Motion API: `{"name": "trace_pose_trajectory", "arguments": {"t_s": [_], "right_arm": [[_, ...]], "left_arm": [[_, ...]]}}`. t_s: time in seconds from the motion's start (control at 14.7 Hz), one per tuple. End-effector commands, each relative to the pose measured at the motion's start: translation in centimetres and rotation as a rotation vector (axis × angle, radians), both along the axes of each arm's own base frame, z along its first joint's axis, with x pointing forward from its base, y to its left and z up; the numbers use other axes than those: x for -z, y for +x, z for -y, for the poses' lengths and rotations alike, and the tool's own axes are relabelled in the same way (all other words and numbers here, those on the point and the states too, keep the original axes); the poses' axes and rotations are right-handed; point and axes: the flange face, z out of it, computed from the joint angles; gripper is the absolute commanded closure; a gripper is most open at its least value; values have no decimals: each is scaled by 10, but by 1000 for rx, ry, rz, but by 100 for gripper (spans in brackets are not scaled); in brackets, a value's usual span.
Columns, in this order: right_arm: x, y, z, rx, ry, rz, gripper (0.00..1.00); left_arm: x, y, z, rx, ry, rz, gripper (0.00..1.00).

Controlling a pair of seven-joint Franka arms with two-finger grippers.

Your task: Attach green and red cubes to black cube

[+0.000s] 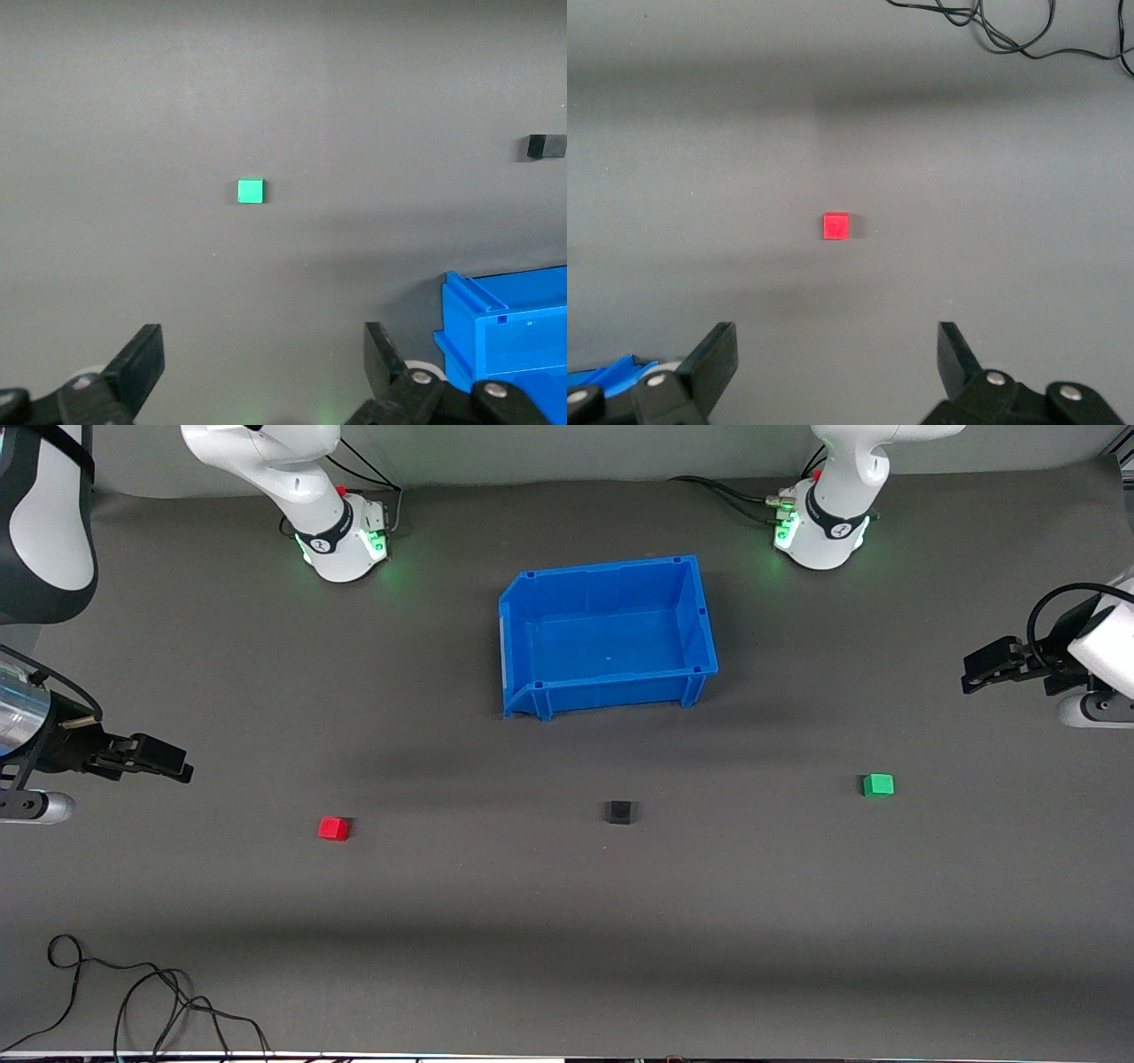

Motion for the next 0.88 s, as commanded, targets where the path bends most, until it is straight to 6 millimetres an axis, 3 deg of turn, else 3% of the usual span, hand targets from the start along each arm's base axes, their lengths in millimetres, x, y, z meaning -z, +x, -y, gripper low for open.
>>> {"name": "trace_pose_trajectory", "arguments": {"t_s": [0.0, 0.54, 0.82], "right_arm": [[-3, 2, -1, -13, 12, -10, 0], [9, 7, -3, -59, -30, -28, 0], [11, 5, 10, -4, 53, -35, 0]], "left_arm": [[-7, -3, 1, -7, 21, -2, 0], [-5, -3, -5, -33, 23, -10, 0], [-4, -4, -12, -48, 18, -18, 0]]}}
